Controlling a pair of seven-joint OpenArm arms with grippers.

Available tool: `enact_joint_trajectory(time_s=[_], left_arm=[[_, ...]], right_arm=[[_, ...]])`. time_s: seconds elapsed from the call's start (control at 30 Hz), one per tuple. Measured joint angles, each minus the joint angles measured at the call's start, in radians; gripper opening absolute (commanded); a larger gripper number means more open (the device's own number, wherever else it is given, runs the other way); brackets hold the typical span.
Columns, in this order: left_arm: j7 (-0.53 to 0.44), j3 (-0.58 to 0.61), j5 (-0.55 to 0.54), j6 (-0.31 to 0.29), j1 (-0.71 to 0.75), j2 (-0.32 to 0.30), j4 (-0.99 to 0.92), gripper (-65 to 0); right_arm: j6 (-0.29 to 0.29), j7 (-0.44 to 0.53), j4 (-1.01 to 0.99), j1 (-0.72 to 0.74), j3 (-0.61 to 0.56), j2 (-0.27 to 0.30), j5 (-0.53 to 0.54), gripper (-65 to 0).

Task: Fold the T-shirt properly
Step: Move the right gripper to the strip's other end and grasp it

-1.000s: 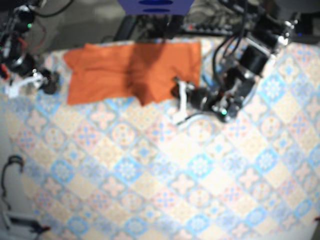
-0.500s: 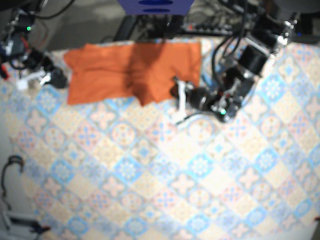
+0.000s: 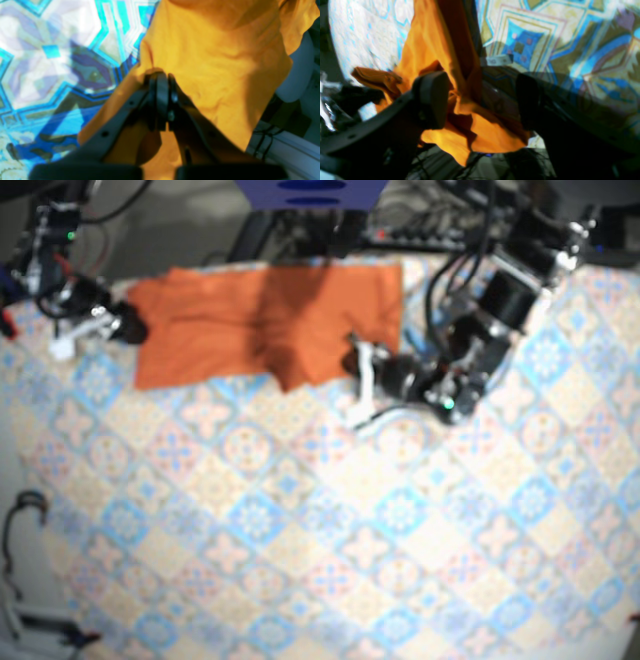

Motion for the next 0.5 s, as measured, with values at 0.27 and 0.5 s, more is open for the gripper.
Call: enact_joint_trajectory(time_s=[0.27,0.5], left_arm=[[0.0,0.0,0.0,0.0,0.0,-0.005,0.0,-65.0],[0.0,0.0,0.0,0.0,0.0,-0.005,0.0,-65.0]], right_arm=[[0.032,0.003,0.002,0.0,-0.017,0.002,-0.037,-23.4],[0.032,0.019,0.055,0.0,-0.126,0.005,-0.049,-23.5]])
